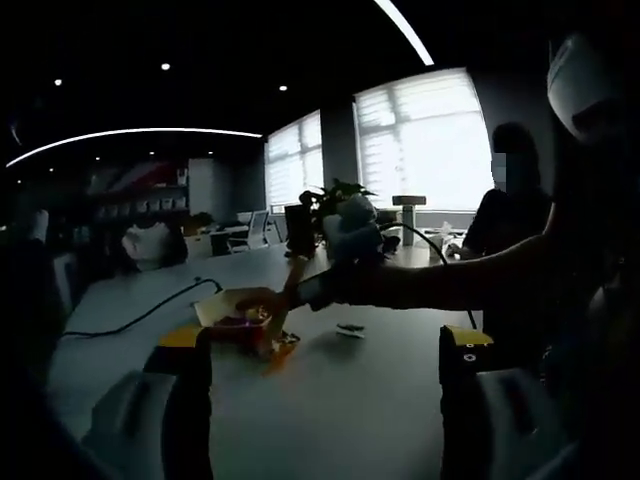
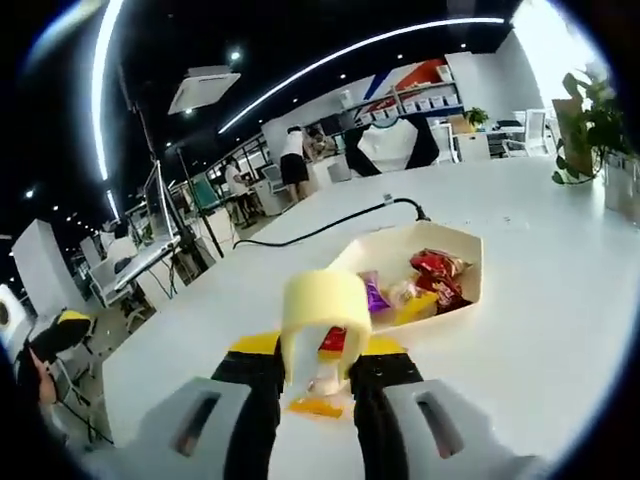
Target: Place the target food into the container with the food tongs after gripping and lifting it, then release it inside without dropping or visibly crushing the food.
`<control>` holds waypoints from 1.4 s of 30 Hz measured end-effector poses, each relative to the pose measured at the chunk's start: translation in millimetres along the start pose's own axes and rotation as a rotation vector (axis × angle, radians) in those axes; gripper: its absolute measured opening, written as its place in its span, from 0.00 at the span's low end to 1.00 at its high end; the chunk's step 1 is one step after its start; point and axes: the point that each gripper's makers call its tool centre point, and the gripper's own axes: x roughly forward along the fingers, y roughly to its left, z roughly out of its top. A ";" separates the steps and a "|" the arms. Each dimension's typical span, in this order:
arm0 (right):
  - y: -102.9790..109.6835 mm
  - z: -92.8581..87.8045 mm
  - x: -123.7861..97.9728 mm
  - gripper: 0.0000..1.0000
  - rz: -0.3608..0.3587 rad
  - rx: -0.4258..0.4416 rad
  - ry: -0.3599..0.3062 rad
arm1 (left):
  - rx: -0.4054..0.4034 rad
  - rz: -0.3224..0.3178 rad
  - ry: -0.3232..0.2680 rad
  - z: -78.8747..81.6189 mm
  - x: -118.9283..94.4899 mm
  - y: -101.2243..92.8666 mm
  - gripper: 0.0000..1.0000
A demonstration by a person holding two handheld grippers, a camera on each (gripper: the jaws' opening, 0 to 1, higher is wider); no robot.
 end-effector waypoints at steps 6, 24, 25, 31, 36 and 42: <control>-11.4 -1.7 0.2 0.22 -0.065 0.008 0.012 | -0.010 0.007 -0.005 -1.4 -1.7 -0.6 1.00; -2.6 -21.7 19.6 0.16 -0.097 -0.044 0.111 | -0.024 0.028 0.004 -6.8 -4.7 4.1 1.00; -1.6 -22.3 19.2 0.16 -0.091 -0.042 0.111 | -0.021 0.029 0.008 -7.3 -4.6 4.2 1.00; -0.4 -20.9 11.7 0.16 -0.077 -0.043 0.104 | -0.010 0.032 0.024 -9.9 -5.7 2.5 1.00; 6.0 5.7 -3.0 0.17 -0.067 -0.063 0.027 | -0.011 0.033 0.031 -11.6 -5.4 2.1 1.00; 5.6 43.9 -13.3 0.17 -0.067 -0.077 -0.049 | -0.006 0.028 0.034 -11.4 -3.4 0.4 0.99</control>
